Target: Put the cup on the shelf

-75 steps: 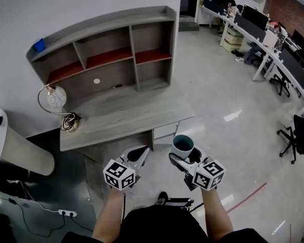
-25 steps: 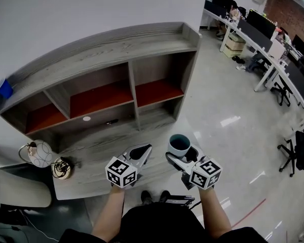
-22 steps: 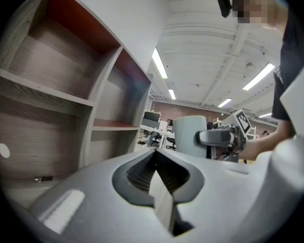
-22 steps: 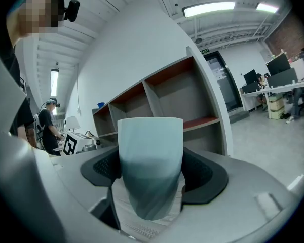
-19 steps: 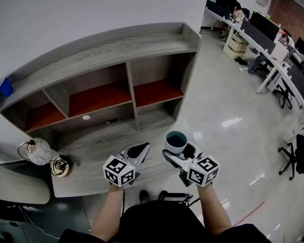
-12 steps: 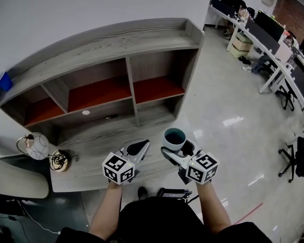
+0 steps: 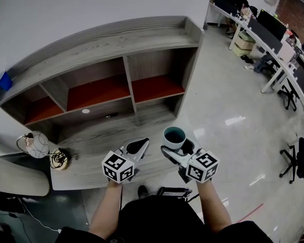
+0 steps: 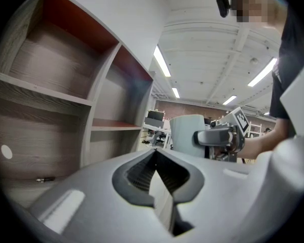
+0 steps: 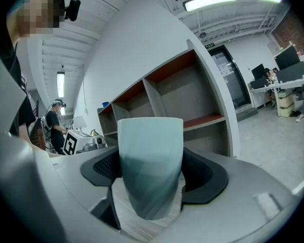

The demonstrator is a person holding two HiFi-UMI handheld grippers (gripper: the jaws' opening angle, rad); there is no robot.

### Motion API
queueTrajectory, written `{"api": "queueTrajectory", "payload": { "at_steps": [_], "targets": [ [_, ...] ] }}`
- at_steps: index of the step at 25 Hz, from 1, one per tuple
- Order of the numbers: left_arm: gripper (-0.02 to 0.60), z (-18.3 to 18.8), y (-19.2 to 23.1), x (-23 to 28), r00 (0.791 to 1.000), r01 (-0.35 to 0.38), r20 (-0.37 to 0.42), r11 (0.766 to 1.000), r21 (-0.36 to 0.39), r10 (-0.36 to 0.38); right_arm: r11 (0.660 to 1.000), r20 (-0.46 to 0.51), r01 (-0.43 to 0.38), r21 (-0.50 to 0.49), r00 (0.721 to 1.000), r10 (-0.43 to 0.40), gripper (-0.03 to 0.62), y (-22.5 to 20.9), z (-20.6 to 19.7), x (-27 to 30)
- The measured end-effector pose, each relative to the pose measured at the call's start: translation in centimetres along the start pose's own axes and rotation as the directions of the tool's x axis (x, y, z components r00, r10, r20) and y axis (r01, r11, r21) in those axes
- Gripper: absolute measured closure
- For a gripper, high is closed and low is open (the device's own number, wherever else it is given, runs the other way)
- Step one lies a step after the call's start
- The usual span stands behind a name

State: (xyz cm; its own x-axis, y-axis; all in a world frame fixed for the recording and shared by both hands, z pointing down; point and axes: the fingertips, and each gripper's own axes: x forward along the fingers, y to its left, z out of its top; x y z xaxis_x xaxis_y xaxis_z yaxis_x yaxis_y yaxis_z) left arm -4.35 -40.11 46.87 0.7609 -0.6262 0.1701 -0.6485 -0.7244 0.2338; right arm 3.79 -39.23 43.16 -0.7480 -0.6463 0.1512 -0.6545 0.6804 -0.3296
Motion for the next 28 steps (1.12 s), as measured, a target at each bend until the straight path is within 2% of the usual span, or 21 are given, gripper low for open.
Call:
{"api": "queueTrajectory", "payload": {
  "at_steps": [10,16,24,28],
  "targets": [
    [0.581,-0.6,-0.4,0.8,0.999,-0.033,-0.018,0.999,-0.008,0.033,1.0,-0.021,-0.022,0.016,1.0,0.022,0.227,-1.4,-0.6,-0.8],
    [0.581,-1.2,-0.2,1.3,0.996,-0.082,-0.034,0.997,-0.001,0.082,0.998,-0.053,-0.055,-0.005,0.997,0.055,0.227,-2.9,-1.4,-0.6],
    [0.581,-2.1,1.5,1.8,0.988,-0.148,-0.039,0.989,-0.007,0.148,0.996,-0.083,-0.087,-0.017,0.993,0.085,0.227,-4.7,-2.8,1.9],
    [0.581,-2.9,2.9,2.9,0.988,-0.145,-0.045,0.989,0.016,0.146,0.996,-0.078,-0.081,-0.036,0.994,0.078,0.227,-6.4,-3.3,3.7]
  ]
}}
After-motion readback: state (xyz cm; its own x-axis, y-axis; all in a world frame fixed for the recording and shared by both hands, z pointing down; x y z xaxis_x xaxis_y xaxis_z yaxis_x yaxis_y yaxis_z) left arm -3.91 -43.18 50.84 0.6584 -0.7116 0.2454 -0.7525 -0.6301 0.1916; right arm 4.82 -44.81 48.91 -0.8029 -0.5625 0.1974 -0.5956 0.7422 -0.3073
